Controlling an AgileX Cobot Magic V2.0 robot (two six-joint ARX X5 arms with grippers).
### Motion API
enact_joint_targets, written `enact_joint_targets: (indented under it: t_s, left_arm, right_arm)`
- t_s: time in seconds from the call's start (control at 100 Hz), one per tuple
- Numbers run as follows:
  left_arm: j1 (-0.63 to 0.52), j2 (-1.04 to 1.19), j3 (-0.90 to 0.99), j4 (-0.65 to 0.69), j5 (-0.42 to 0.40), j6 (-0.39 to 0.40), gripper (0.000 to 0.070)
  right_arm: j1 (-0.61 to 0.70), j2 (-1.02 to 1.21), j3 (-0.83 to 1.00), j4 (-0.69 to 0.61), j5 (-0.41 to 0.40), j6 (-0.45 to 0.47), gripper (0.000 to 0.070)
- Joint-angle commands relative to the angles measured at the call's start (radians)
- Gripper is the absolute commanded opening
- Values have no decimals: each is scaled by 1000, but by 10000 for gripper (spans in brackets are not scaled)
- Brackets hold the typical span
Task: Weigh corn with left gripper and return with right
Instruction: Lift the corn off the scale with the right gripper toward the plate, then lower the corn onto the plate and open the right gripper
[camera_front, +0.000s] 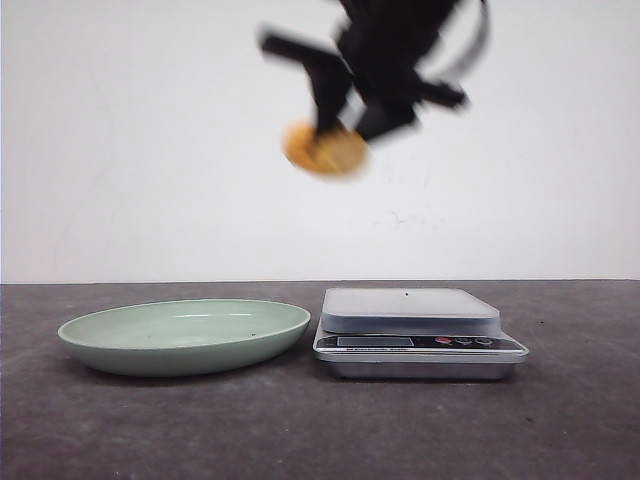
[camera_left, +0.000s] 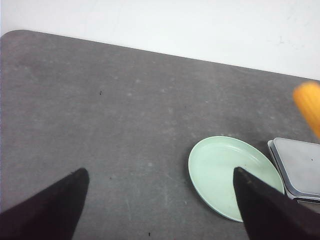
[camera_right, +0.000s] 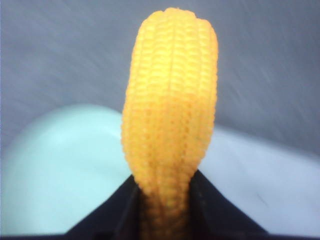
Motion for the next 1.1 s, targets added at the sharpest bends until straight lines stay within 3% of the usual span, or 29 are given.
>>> enact_joint_targets:
  t_s: [0.0, 0.31, 0.66, 0.77, 0.91, 0.98, 1.03, 1.09]
  left_arm:
    - [-6, 4, 8, 13, 1, 10, 557]
    - [-6, 4, 8, 13, 0, 6, 557]
    - [-6, 4, 8, 9, 1, 6, 557]
    - [-6, 4, 8, 3, 1, 6, 557]
    - [-6, 4, 8, -8, 1, 6, 557]
    - [-6, 4, 8, -12, 1, 6, 557]
    - [-6, 4, 8, -12, 1, 6, 557]
    - [-6, 4, 8, -11, 1, 6, 557]
  right_arm:
    - [45, 31, 57, 2, -1, -14, 0]
    - [180, 237, 182, 57, 52, 105, 0]
    - [204, 414, 182, 30, 93, 226, 3]
    - [204, 436, 182, -4, 137, 261, 150]
    - [204, 457, 182, -30, 134, 299, 164]
    - [204, 457, 182, -27, 135, 299, 222]
    - [208, 457, 182, -13, 135, 298, 322]
    - [208, 457, 182, 17, 130, 295, 557]
